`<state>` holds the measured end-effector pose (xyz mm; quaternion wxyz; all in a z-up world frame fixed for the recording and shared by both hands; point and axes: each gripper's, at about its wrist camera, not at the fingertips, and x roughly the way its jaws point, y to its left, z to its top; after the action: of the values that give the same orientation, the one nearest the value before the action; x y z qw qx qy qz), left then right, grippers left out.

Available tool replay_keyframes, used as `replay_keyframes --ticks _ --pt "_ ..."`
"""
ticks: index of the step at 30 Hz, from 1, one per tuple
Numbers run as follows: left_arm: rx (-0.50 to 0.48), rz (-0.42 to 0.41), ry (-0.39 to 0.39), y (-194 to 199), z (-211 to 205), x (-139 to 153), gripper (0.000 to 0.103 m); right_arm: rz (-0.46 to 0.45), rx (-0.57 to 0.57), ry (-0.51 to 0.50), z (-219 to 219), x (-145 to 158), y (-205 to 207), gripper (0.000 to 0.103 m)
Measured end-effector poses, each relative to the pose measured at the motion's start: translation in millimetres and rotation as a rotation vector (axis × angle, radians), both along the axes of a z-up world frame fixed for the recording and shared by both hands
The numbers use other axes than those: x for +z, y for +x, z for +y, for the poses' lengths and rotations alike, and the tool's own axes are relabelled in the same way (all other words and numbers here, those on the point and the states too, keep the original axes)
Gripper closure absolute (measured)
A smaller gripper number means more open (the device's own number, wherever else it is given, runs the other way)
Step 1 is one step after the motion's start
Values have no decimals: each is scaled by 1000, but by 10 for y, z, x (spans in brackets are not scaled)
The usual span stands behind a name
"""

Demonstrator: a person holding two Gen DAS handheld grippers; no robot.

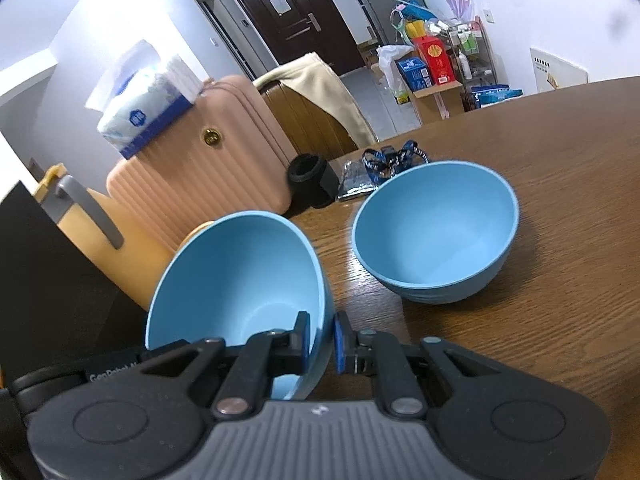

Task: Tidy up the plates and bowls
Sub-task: 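Lift the second blue bowl with both grippers and carry it toward the placed bowl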

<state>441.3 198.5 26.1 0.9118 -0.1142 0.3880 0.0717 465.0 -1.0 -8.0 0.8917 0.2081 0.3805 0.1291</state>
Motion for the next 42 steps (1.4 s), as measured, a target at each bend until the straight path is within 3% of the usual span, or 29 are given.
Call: replay_keyframes --ticks 10,19,30,42 --pt "-33 -37 18 -449 -384 333 92 -42 -25 10 -351 321 -475 92" --pt "-70 -42 13 -779 -786 463 92 -65 -65 18 -766 493 -898 92" --pt "-142 -50 45 -1050 -1403 586 92 -79 -130 45 -1365 585 -1310 92" --pt "-227 -32 76 -1229 -2123 521 92 -73 -209 67 -2087 538 -1633 92"
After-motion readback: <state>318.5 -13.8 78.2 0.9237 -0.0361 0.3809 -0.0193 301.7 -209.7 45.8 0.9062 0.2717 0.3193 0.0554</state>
